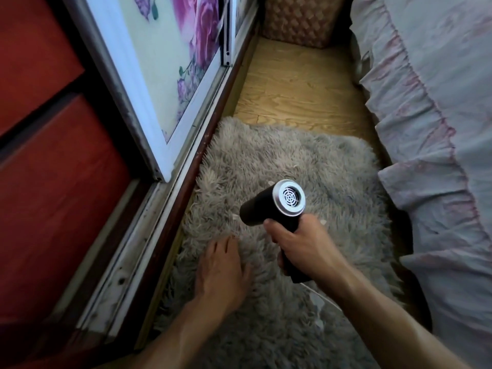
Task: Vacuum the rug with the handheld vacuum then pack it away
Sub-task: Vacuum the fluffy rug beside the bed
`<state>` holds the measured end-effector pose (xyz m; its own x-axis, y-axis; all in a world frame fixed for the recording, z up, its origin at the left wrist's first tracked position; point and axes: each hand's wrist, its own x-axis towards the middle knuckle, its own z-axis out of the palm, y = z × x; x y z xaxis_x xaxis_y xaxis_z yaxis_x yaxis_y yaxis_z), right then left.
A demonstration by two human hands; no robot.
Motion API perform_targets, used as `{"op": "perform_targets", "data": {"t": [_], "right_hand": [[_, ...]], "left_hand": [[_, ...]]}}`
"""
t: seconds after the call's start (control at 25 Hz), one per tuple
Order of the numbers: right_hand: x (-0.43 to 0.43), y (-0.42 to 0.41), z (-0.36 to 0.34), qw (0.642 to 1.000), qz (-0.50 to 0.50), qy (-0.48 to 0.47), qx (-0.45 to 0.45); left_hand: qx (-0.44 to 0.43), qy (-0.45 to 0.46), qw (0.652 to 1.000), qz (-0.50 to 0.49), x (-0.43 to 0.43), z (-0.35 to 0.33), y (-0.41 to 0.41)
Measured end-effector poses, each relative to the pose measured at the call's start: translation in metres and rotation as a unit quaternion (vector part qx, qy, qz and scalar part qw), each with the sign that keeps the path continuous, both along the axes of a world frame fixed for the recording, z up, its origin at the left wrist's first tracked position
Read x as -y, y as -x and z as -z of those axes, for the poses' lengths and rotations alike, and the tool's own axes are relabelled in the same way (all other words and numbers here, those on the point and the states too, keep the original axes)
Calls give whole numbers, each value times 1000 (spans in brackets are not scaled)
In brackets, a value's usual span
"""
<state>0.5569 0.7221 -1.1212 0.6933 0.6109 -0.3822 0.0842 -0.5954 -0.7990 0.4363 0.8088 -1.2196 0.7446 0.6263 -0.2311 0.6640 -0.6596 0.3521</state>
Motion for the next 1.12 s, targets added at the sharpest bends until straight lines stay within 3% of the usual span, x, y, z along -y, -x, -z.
{"op": "perform_targets", "data": {"t": [0.32, 0.52, 0.96, 1.12], "right_hand": [[-26, 3, 24, 998, -43, 32, 46], [-30, -1, 31, 999, -8, 25, 18], [-19, -57, 26, 992, 114, -16, 49], [-17, -72, 20, 992, 113, -20, 51]], "left_hand": [[35, 20, 999, -11, -8, 2, 3], [39, 9, 999, -6, -8, 3, -1], [50, 37, 998, 9, -10, 11, -2], [53, 48, 997, -1, -13, 13, 0]]}}
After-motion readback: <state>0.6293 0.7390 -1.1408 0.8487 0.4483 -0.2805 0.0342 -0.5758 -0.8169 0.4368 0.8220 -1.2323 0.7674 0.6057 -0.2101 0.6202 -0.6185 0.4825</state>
